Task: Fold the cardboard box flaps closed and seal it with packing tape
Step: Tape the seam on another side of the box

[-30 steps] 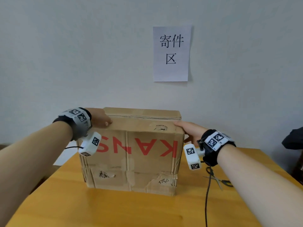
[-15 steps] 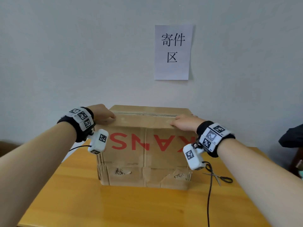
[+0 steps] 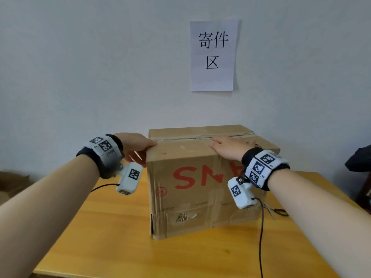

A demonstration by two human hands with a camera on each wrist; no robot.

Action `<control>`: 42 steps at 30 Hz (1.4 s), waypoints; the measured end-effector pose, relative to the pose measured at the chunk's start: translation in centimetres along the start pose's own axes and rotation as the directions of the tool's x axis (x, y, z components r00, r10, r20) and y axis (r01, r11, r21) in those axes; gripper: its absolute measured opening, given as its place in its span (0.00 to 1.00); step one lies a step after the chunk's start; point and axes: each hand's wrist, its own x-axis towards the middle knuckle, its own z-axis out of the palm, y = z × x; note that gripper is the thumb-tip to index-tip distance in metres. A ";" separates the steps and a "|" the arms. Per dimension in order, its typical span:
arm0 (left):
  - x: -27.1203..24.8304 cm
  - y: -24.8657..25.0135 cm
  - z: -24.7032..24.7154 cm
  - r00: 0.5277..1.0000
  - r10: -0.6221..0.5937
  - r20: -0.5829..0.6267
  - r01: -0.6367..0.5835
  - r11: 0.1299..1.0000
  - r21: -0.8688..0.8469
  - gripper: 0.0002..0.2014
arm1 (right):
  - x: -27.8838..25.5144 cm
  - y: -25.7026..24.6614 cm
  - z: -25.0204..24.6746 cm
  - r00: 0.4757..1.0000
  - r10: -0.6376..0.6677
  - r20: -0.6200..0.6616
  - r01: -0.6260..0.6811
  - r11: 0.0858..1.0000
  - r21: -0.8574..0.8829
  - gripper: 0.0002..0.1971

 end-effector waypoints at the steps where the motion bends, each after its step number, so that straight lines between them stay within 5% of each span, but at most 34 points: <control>1: 0.2 -0.4 0.0 1.000 -0.002 0.024 0.003 1.000 -0.012 0.27 | -0.1 -0.4 0.3 1.000 -0.028 0.006 0.028 1.000 -0.002 0.31; 4: 0.7 -1.2 -0.1 0.998 -0.017 0.054 0.020 0.998 -0.059 0.27 | -0.3 -1.9 0.3 0.991 -0.131 0.019 0.130 0.990 0.061 0.38; 7: 0.9 -1.8 -0.1 0.998 0.008 0.070 0.001 0.992 -0.125 0.28 | 0.1 -3.7 0.1 0.970 -0.226 0.087 0.216 0.970 0.110 0.33; 11: 2.0 -3.1 -0.6 0.996 0.053 0.067 -0.037 0.976 -0.216 0.44 | 0.8 -6.0 1.3 0.963 -0.262 0.062 0.259 0.964 0.054 0.41; 14: 3.1 -4.0 -1.4 0.982 0.135 0.130 -0.088 0.945 -0.314 0.31 | 0.9 -6.5 2.4 0.953 -0.303 -0.003 0.302 0.952 0.047 0.35; 17: 4.7 -4.3 -2.1 0.978 0.170 0.123 -0.117 0.929 -0.351 0.36 | 0.5 -6.1 2.5 0.940 -0.338 -0.048 0.340 0.940 0.029 0.32; 24: 8.1 -3.7 -1.6 0.980 0.187 0.064 -0.139 0.880 -0.454 0.16 | 0.9 -5.8 2.6 0.931 -0.355 -0.087 0.360 0.932 0.050 0.33; 29: 9.7 -4.2 -0.7 0.971 0.224 0.084 -0.145 0.831 -0.537 0.31 | 1.2 -5.8 2.9 0.933 -0.338 -0.124 0.348 0.935 0.064 0.33; 42: 6.7 -4.4 0.4 0.981 0.185 -0.059 -0.187 0.815 -0.548 0.27 | 0.7 -5.8 3.0 0.913 -0.315 -0.261 0.360 0.922 0.146 0.23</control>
